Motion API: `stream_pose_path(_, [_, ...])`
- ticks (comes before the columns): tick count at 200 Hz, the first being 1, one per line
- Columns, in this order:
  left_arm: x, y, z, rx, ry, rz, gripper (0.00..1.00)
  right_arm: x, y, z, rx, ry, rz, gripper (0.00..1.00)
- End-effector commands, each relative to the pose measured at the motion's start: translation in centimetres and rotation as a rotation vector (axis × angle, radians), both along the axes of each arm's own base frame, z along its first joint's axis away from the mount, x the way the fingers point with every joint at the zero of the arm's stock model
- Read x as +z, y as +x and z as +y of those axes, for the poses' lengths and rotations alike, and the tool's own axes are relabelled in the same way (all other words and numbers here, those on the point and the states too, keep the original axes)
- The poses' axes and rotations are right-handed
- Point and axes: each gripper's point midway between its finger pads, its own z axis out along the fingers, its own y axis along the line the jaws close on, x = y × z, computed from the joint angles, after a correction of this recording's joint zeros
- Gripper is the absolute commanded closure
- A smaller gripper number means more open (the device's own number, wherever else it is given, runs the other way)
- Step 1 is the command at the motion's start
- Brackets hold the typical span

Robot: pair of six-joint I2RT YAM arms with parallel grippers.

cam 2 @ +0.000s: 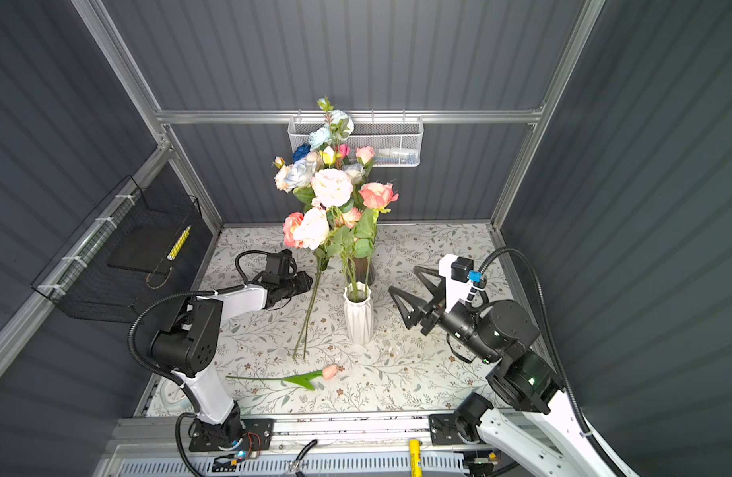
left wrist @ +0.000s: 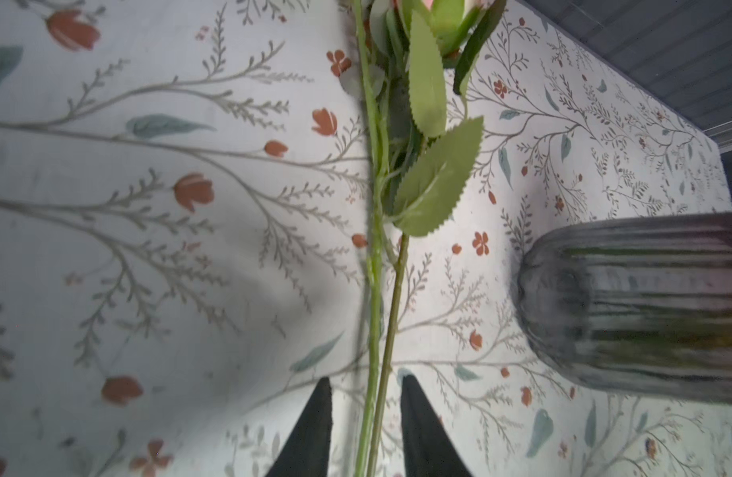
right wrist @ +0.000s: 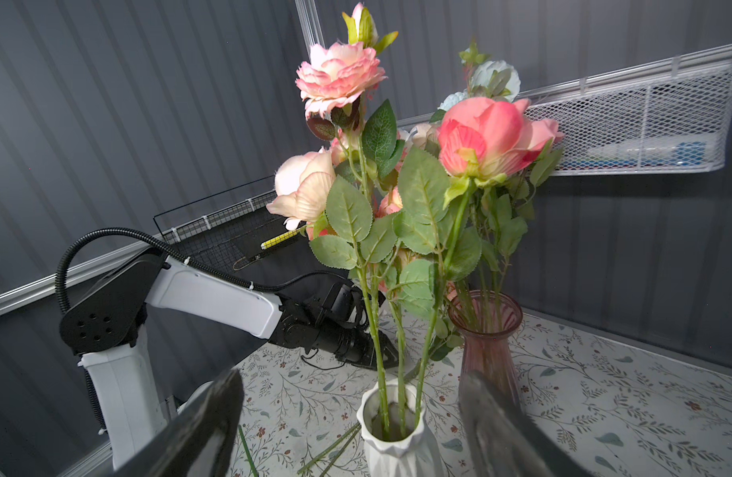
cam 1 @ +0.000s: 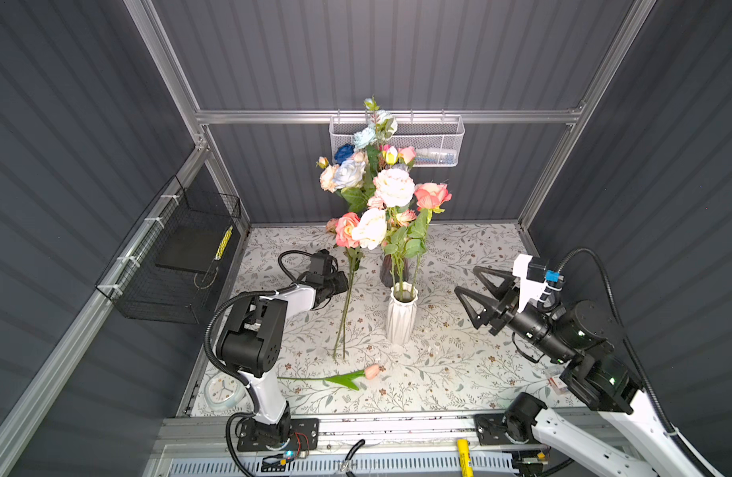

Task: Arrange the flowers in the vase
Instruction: 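Open and withdraw the right gripper while the left reaches toward stems, then grasp the pink carnation spray stem with the left gripper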

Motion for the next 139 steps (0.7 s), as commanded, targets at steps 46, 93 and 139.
stream_pose_path(46, [-1.2, 2.6, -1.1, -0.042, 0.182, -0.02, 0.76, -0.4, -0.2, -0.7, -0.022, -0.01, -0.007, 0.16])
stream_pose_path(93, [-2.2, 2.8, -0.5, -0.017, 0.234, 0.003, 0.8, -0.1, -0.3, -0.8, -0.024, -0.01, -0.017, 0.16])
stream_pose_path(139, [-3.7, 2.6, -0.9, -0.036, 0.256, 0.04, 0.79, 0.0, -0.4, -0.8, -0.023, -0.009, -0.018, 0.17])
